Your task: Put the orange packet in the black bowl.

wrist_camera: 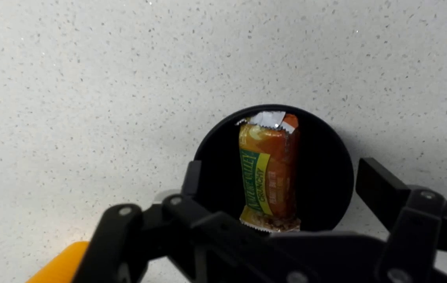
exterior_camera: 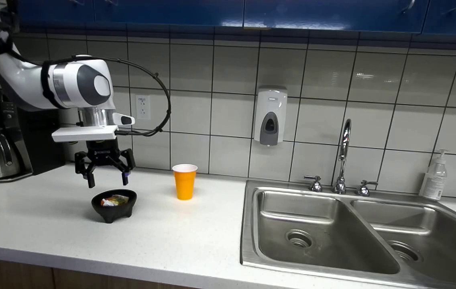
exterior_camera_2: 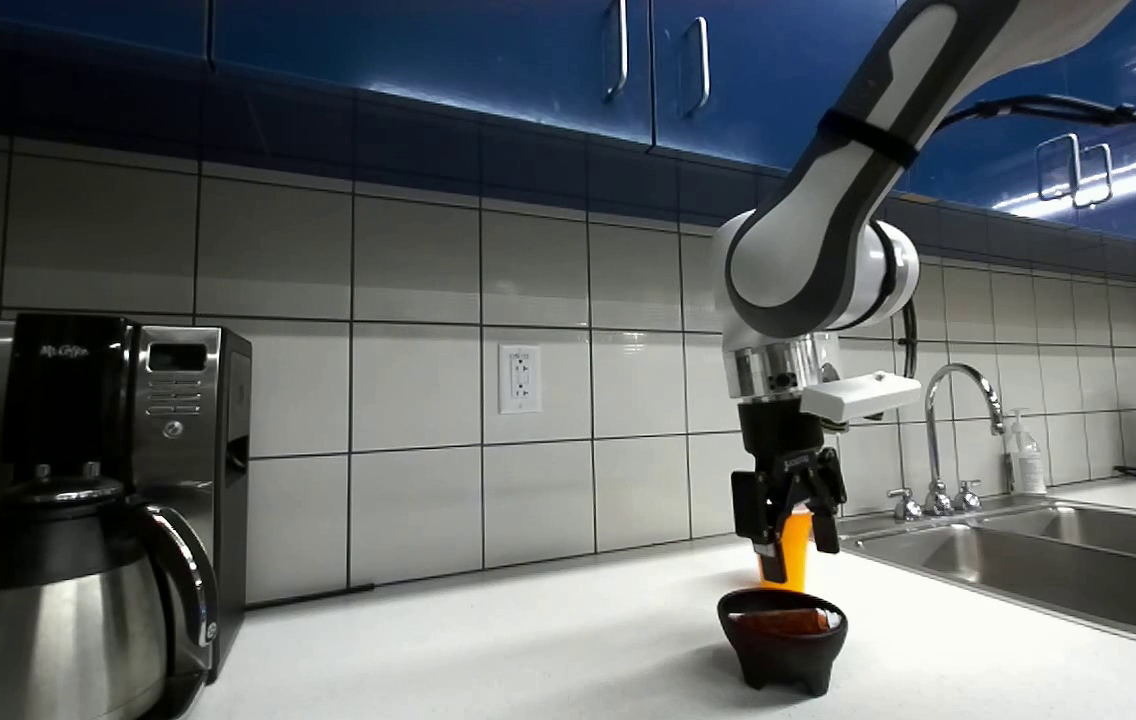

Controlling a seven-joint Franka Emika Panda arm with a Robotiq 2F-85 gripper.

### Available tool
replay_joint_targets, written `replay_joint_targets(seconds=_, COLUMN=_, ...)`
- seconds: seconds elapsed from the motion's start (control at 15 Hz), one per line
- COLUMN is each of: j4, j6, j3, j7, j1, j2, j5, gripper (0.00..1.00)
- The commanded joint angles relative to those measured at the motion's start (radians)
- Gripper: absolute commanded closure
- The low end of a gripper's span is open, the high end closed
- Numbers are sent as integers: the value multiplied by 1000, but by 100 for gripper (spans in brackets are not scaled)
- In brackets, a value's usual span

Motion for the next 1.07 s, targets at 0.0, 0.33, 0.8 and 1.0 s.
replay_joint_targets(seconds=0.0, j4=-149, j6=65, j3=-3, j7=-49, j1=-17, j2=-137, j5=34, gripper=0)
replay_joint_targets(seconds=0.33, j4=-311, j6=125, j3=-22, j7=-63, j1=-19, j2=-281, j5=27, gripper=0)
replay_joint_targets(seconds=0.8, j4=-278, j6=106, j3=-26, j7=-43, j1=-17, j2=-296, j5=25, gripper=0)
replay_joint_targets(seconds=1.0, j4=-278, j6=105, j3=-28, j7=-43, j1=-18, j2=-309, j5=26, gripper=0)
